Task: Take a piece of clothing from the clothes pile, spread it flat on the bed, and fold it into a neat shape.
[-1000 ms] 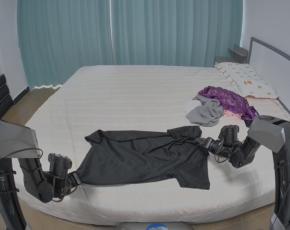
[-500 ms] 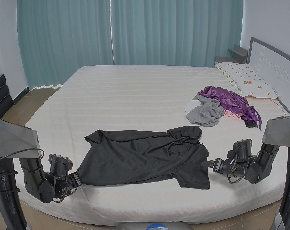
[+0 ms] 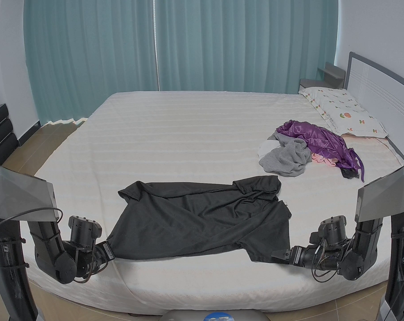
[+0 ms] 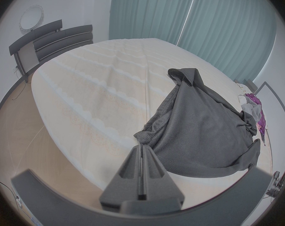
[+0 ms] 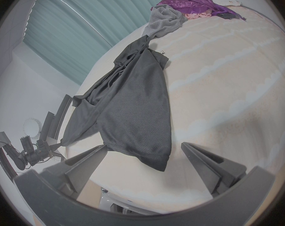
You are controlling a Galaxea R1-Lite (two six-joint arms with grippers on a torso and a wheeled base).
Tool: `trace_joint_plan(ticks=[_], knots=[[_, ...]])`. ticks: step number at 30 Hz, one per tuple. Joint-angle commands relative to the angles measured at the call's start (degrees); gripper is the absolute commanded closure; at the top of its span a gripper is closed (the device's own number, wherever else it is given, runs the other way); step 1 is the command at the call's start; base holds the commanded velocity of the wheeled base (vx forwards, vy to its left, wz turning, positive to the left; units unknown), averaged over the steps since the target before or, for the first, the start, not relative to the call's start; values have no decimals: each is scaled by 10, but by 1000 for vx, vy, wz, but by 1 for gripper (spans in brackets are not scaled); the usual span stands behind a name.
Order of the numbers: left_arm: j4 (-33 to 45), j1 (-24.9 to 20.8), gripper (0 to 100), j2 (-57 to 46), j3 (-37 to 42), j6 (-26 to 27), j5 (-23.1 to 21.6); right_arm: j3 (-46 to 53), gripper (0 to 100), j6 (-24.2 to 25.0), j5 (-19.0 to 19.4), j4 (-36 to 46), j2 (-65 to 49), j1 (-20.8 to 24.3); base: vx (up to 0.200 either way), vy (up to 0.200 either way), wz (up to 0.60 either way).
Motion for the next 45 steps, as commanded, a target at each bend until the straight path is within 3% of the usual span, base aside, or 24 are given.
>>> trace_joint_plan(ticks=[1,4,5,15,26,29,34,40,45], knots=[[0,0,100,1,-1,0,1,-6,0,0,-12,-1,17,9,0,0,0],[0,1,100,1,0,0,1,-15,0,1,-17,0,18,10,0,0,0],[0,1,100,0,0,0,1,-15,100,2,-19,-1,17,9,0,0,0],[6,1,100,-11,6,3,1,37,100,37,-4,-1,-46,1,0,0,0],[9,13,100,-70,43,63,2,137,100,33,54,1,-155,-37,0,0,0],[8,30,100,-77,60,103,2,159,100,31,59,2,-167,-38,0,0,0],[8,34,100,-83,76,121,2,185,100,30,59,1,-179,-37,0,0,0],[8,28,100,-86,101,155,13,188,100,25,61,53,-204,-41,0,0,0],[9,20,100,-85,124,176,14,188,100,-6,61,112,-217,-43,0,0,0]])
